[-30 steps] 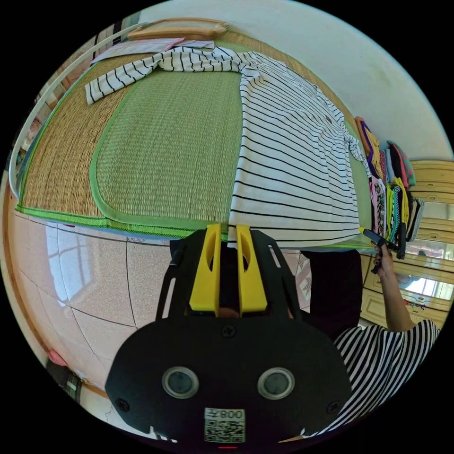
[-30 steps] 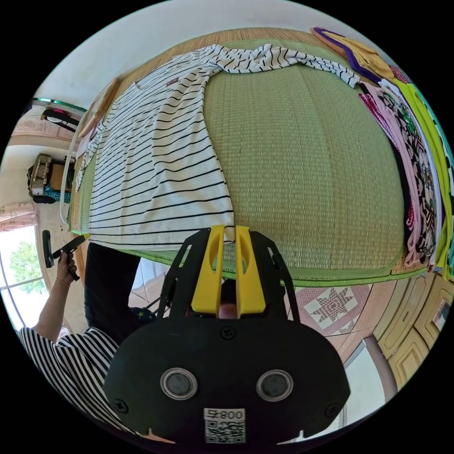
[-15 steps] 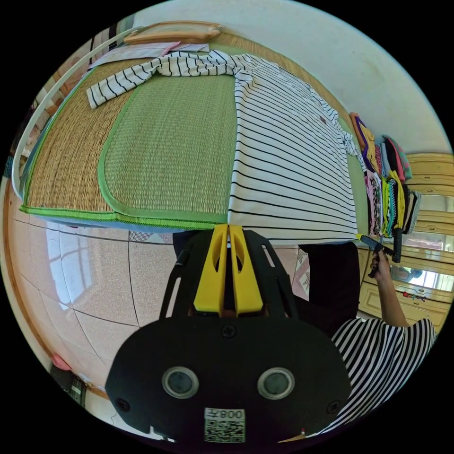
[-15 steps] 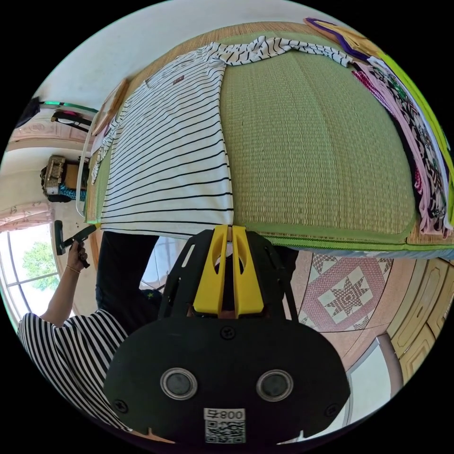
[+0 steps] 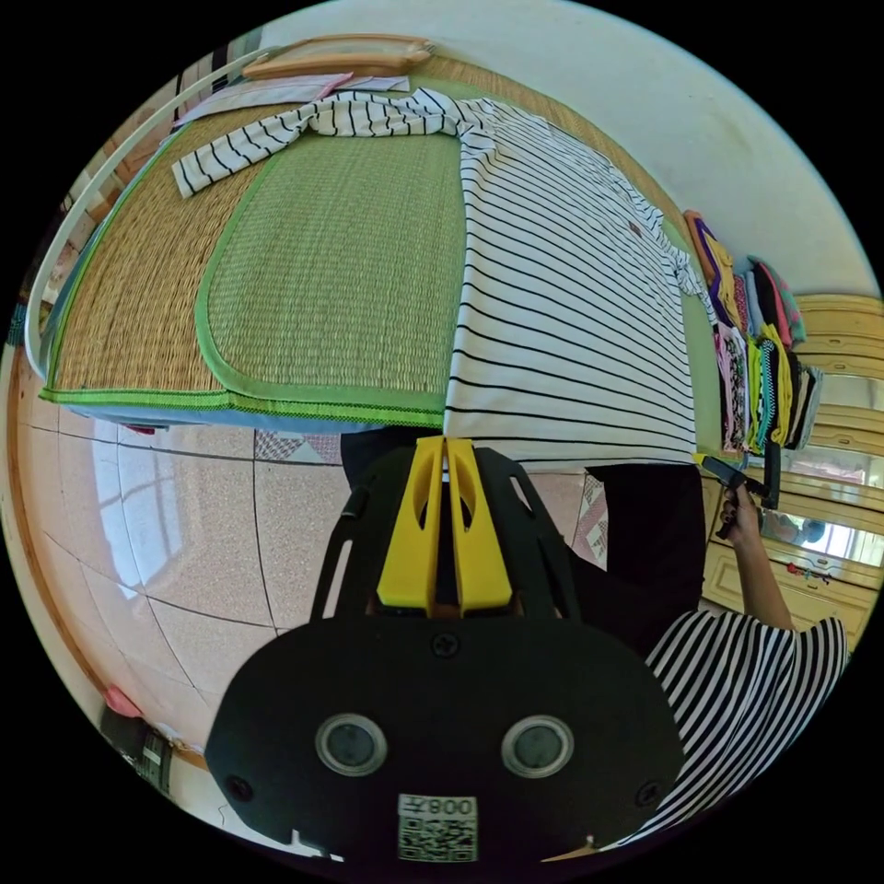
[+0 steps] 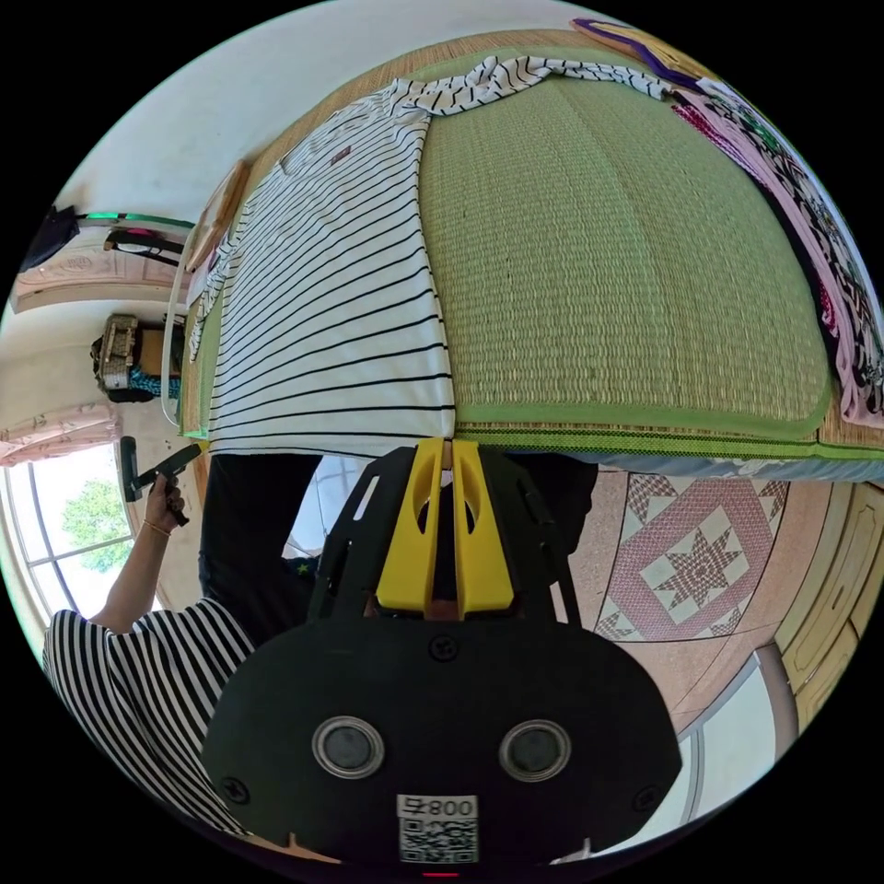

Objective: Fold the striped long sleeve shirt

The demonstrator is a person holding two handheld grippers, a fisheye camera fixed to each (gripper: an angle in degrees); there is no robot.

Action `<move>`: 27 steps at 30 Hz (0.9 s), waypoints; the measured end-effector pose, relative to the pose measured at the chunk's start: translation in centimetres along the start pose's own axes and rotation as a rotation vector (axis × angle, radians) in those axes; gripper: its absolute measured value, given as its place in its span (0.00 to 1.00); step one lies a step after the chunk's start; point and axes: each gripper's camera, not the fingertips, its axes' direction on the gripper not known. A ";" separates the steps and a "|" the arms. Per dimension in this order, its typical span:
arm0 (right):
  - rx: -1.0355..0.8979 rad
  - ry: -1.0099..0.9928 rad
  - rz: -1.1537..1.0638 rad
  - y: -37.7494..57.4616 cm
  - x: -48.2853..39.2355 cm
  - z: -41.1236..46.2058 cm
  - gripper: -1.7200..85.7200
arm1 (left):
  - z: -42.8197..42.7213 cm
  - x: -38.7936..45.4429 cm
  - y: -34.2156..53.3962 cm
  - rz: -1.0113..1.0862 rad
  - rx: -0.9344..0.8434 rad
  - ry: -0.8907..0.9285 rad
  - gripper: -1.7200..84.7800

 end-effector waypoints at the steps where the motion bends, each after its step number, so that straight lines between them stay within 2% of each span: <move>1: 0.001 -0.011 0.008 0.0 0.3 0.1 0.04 | -0.1 -0.4 -0.1 -0.008 0.001 0.007 0.03; 8: 0.025 -0.087 0.033 0.5 1.6 -0.4 0.05 | -1.2 -1.6 -0.7 -0.038 0.028 0.039 0.03; 17: 0.100 -0.108 0.095 1.8 2.8 -2.6 0.06 | -5.6 -4.3 -1.4 -0.107 0.150 0.115 0.03; 23: 0.223 -0.044 0.079 -1.5 1.1 -7.0 0.04 | -7.9 -2.3 -6.8 -0.013 0.198 0.165 0.02; 27: 0.286 -0.060 -0.014 -6.8 -1.9 -9.2 0.03 | -8.6 0.6 -13.7 0.085 0.197 0.198 0.02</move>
